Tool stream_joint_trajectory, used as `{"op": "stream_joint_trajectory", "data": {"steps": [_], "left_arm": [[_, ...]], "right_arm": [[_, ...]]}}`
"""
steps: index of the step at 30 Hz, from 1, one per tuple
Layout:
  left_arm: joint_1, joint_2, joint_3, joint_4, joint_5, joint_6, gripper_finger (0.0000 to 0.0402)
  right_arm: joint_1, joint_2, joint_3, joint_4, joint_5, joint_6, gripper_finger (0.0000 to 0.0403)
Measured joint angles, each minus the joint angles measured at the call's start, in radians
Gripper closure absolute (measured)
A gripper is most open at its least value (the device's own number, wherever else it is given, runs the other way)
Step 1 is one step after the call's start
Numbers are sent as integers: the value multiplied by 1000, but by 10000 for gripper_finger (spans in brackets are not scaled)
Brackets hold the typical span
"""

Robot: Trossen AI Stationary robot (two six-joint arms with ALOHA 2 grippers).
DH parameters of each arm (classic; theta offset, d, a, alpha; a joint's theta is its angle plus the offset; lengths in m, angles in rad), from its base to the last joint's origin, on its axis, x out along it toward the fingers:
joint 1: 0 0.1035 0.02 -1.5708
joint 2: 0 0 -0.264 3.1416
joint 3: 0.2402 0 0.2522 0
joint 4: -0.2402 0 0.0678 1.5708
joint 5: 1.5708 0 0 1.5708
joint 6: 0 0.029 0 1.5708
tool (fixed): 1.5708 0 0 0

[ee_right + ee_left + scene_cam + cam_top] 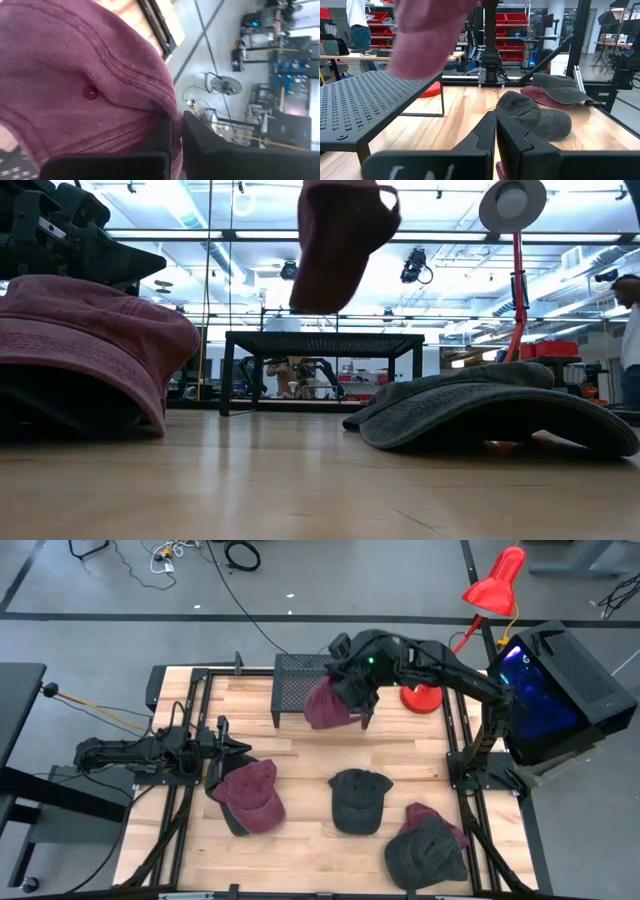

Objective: Pick & Place hat
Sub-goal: Put the middle red cap on the shelf

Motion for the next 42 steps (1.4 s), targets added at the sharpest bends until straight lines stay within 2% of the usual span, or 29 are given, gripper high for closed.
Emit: {"op": "stream_joint_trajectory", "data": {"steps": [7, 12, 20, 24, 30, 42], "left_arm": [[0, 0, 0, 0, 0, 0, 381], [0, 0, 0, 0, 0, 0, 381], [0, 0, 0, 0, 0, 0, 381], [0, 0, 0, 0, 0, 0, 381], [0, 0, 0, 0, 0, 0, 381], [0, 0, 0, 0, 0, 0, 381]], "right_arm": [[-76, 10, 0, 69, -1, -8, 391], [-129, 38, 0, 87, -50, -8, 391], [-215, 80, -1, 128, -164, -12, 391], [-251, 94, -3, 165, -211, -66, 391], [-289, 88, -89, 205, -304, -135, 391], [-323, 84, -189, 246, -261, -113, 391]]}}
